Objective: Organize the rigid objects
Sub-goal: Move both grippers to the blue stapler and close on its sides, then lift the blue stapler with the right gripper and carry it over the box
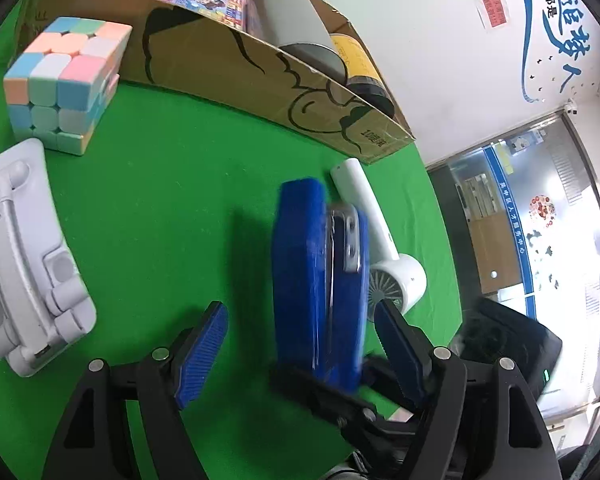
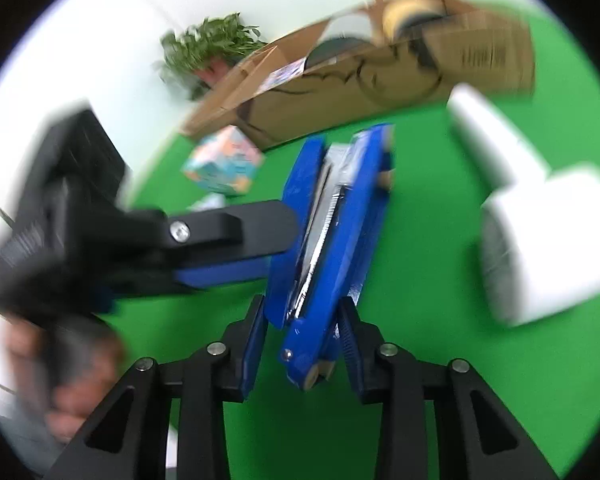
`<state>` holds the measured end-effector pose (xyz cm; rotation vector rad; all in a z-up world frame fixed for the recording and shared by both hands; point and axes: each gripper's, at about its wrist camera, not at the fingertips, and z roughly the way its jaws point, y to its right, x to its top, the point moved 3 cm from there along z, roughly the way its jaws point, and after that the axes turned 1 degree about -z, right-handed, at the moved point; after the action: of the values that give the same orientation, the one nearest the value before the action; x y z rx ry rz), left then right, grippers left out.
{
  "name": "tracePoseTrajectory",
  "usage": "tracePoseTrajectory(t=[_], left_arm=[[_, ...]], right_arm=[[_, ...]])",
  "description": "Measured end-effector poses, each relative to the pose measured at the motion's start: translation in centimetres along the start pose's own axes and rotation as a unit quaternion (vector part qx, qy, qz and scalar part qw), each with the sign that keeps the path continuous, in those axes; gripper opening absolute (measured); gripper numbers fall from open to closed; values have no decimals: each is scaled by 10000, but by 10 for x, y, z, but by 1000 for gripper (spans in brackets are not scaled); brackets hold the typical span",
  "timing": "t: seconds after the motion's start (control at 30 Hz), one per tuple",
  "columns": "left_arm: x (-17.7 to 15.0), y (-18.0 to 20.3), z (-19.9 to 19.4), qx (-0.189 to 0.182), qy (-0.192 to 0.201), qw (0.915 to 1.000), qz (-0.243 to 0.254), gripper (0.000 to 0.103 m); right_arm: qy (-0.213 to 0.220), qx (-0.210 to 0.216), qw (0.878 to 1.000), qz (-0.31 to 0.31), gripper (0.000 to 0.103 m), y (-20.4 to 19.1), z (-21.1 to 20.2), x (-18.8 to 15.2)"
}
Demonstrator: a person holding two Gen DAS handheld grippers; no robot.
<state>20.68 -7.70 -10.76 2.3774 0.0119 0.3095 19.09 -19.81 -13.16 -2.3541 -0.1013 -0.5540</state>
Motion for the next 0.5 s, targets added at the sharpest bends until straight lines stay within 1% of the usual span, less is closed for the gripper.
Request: tracePoseTrajectory(t=[0.03,0.07,0.1,0.13,0.17,0.23,0.27,0.3,0.33,0.37,0.4,0.43,0.5], left_arm=[[-1,3,2,-40,-29,10000,27,74],[-2,4,3,-100,-71,9999,64,72],[-4,7,4,-155,-112,9997,118,71],[-6,11,6,-210,-171,9995,187,70],[-7,15,8,-245,-203,9992,231,67],[-11,23,14,-386,-304,9982,339,67],[-13,26,17,-429,-338,9978,370,67],[-15,30,21,-483,-389,9973,391,67],[-16,35,24,-521,-401,9969,428,67],[-17,39,26,-538,-409,9965,491,67],[-19,44,28,-545,-448,9960,551,67],[-19,47,31,-544,-487,9956,580,67],[-21,50,34,-571,-549,9950,610,67]], right_arm=[[-177,542,9978,324,30,3,4,-2],[-373,1024,9923,593,30,6,9,-5],[-527,1299,9872,765,30,7,13,-10],[-618,1210,9883,689,31,3,13,-16],[-598,1021,9918,486,33,0,10,-17],[-473,212,9986,-74,51,-7,-5,-20],[-429,-179,9985,-282,55,-10,-13,-21],[-344,-588,9966,-463,62,-10,-22,-21],[-224,-953,9931,-649,67,-11,-29,-20],[-101,-1216,9890,-830,68,-13,-37,-20],[5,-1392,9852,-995,69,-16,-44,-20],[72,-1482,9827,-1105,70,-18,-48,-20],[128,-1526,9811,-1186,70,-18,-48,-21]])
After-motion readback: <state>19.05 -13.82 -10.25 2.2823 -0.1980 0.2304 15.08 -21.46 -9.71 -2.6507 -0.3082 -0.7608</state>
